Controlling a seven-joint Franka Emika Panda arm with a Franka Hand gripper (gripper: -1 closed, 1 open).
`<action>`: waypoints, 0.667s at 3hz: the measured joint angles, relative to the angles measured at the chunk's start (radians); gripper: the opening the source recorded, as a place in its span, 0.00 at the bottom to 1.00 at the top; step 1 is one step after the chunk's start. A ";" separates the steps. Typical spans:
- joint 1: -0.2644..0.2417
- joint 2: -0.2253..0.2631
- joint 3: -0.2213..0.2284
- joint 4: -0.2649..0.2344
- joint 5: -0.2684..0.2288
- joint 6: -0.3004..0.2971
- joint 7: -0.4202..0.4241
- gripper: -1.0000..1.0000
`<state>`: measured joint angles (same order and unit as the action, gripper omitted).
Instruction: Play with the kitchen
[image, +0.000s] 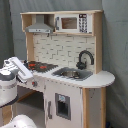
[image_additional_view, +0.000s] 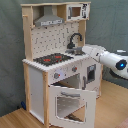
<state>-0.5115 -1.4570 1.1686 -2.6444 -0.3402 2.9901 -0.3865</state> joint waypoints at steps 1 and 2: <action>-0.015 0.001 -0.053 0.033 0.055 -0.081 0.000 1.00; -0.049 0.029 -0.090 0.079 0.103 -0.148 0.001 1.00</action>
<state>-0.5604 -1.4283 1.0787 -2.5649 -0.2375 2.8425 -0.3852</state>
